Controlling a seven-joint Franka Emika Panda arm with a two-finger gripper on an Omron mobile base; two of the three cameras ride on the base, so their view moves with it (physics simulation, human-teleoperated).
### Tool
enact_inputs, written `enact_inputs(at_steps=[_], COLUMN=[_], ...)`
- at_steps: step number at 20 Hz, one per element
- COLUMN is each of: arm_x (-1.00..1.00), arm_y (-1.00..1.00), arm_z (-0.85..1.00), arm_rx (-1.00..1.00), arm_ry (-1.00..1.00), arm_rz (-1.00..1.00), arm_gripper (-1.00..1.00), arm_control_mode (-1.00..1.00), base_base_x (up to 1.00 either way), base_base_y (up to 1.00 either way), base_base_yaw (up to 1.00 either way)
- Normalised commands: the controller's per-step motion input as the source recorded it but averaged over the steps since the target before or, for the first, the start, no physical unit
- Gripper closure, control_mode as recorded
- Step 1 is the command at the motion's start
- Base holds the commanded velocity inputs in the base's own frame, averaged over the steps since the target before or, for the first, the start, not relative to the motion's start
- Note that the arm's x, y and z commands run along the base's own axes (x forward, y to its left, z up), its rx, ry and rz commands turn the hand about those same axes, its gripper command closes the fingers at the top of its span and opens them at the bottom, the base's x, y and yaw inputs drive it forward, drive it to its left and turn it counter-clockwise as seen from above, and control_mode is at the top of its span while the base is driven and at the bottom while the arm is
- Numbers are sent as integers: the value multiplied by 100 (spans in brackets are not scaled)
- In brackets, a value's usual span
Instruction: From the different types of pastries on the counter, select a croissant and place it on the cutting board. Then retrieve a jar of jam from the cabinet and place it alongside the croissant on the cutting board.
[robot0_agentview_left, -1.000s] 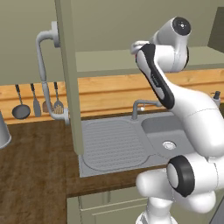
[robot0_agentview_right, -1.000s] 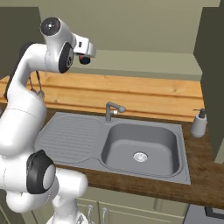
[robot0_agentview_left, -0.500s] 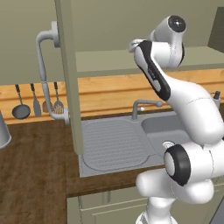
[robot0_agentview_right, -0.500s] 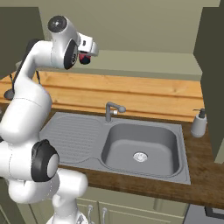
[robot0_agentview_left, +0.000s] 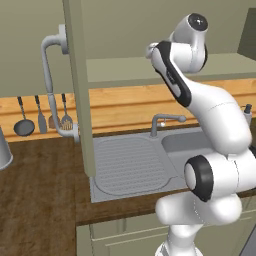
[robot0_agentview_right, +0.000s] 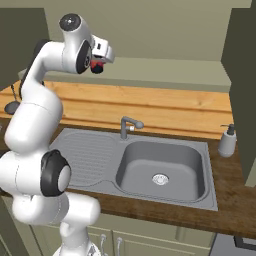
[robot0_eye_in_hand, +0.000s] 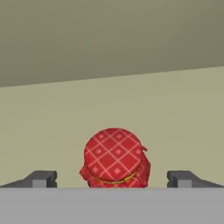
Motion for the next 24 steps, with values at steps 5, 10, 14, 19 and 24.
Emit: enact_inputs(at_steps=[5,10,14,19,24], arm_x=[17,17,22,2,1], arm_y=[0,-6,-5,0,0], arm_z=[-11,-15,-8,-6,-8], arm_rx=[0,0,0,0,0], arm_ry=[5,2,1,1,2], arm_rz=[0,0,0,0,0], arm_gripper=[-100,-100,-100,100,100], arm_control_mode=[-100,-100,-100,-100,-100], base_base_x=[0,0,0,0,0], base_base_y=[0,0,0,0,0], base_base_yaw=[0,0,0,0,0])
